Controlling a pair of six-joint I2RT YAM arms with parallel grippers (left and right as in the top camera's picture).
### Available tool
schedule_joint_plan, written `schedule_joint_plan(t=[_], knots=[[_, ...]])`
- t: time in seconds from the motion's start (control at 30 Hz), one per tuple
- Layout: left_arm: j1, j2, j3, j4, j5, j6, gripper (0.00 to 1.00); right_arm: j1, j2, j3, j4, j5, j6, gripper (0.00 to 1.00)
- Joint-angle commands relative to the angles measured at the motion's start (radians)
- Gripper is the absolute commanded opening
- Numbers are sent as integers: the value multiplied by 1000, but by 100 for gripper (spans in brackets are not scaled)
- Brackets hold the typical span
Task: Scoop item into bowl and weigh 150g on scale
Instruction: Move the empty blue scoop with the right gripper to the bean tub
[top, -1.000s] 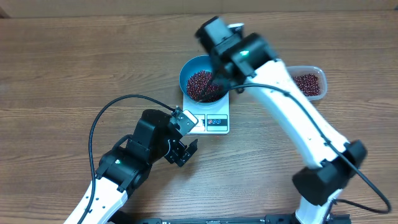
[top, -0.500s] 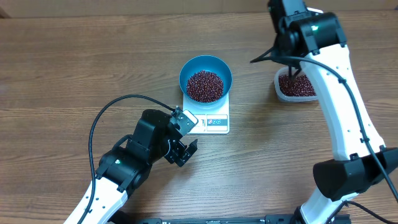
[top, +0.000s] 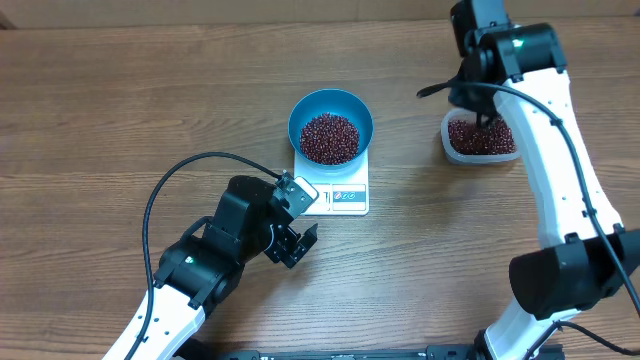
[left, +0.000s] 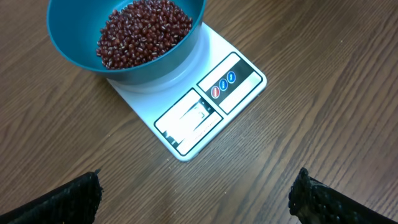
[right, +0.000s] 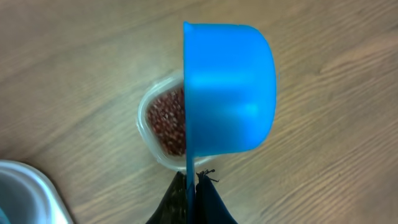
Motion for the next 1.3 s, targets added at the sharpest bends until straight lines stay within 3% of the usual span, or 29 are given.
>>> schedule_joint_plan(t=[0.0,0.6,1.27], knots=[[6,6,-5,2,18,4,100,-3,8,-97,38,0,8,4],[6,6,-5,2,18,4,100,-4,17,-335,210,12,3,4],[6,6,-5,2,18,4,100,-63,70,-343,249,51,-39,4]])
